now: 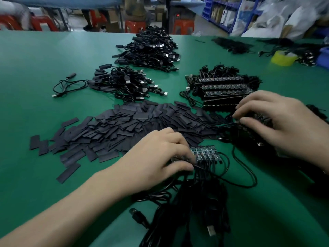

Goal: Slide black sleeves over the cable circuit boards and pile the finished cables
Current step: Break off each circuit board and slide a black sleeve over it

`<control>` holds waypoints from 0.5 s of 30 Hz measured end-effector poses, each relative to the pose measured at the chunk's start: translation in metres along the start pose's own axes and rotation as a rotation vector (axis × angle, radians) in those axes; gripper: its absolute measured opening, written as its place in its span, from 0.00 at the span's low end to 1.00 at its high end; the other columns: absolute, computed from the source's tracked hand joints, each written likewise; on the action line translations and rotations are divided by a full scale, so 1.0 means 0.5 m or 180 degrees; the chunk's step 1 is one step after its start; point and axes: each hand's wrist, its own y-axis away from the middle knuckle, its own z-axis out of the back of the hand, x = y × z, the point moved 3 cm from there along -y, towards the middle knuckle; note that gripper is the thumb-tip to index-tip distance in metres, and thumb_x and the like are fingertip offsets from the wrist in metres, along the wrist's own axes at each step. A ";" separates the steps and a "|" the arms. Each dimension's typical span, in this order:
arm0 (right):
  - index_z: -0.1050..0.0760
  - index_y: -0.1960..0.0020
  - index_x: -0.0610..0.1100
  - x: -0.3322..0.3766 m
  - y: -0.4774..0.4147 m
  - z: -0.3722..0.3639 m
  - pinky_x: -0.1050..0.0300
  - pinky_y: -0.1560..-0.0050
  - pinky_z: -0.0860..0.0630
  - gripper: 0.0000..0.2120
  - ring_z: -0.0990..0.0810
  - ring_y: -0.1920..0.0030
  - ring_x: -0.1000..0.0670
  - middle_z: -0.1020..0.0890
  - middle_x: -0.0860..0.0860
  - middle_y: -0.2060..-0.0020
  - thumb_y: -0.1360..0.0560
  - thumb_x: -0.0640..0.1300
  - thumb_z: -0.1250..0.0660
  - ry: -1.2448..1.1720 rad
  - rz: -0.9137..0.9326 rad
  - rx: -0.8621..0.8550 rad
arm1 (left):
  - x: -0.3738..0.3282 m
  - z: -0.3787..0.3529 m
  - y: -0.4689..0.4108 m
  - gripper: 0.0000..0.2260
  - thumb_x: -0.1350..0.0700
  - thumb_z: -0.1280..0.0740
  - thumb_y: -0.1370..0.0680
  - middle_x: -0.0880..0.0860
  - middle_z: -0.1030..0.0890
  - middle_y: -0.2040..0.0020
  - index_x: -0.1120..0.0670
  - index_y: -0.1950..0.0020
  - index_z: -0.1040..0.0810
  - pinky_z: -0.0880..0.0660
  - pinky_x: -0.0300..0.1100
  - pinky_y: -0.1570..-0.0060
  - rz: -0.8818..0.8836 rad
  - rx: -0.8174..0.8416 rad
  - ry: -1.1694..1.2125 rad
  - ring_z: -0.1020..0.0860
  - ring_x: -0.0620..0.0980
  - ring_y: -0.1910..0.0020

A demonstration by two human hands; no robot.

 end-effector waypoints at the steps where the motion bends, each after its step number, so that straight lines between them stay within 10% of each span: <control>1: 0.19 0.43 0.53 -0.012 0.006 -0.003 0.45 0.40 0.23 0.15 0.22 0.41 0.51 0.21 0.57 0.43 0.23 0.56 0.39 0.0117 -0.0093 0.0076 | 0.000 -0.004 -0.002 0.08 0.43 0.33 0.20 0.41 0.21 0.48 0.44 0.46 0.16 0.27 0.48 0.45 -0.0007 -0.0030 0.0044 0.27 0.43 0.45; 7: 0.25 0.34 0.52 -0.078 0.043 -0.038 0.47 0.37 0.28 0.20 0.25 0.36 0.49 0.22 0.55 0.40 0.24 0.55 0.34 0.0555 -0.0610 0.0480 | 0.021 -0.011 0.006 0.05 0.48 0.36 0.19 0.38 0.23 0.54 0.46 0.52 0.23 0.32 0.31 0.50 0.0188 -0.0036 0.0686 0.26 0.40 0.49; 15: 0.31 0.28 0.56 -0.094 0.058 -0.058 0.43 0.29 0.36 0.38 0.28 0.34 0.49 0.26 0.55 0.36 0.31 0.75 0.38 0.0872 -0.0631 0.0525 | 0.047 0.021 0.032 0.03 0.46 0.36 0.19 0.41 0.23 0.49 0.42 0.52 0.24 0.28 0.43 0.43 0.0242 0.0367 0.0780 0.25 0.46 0.43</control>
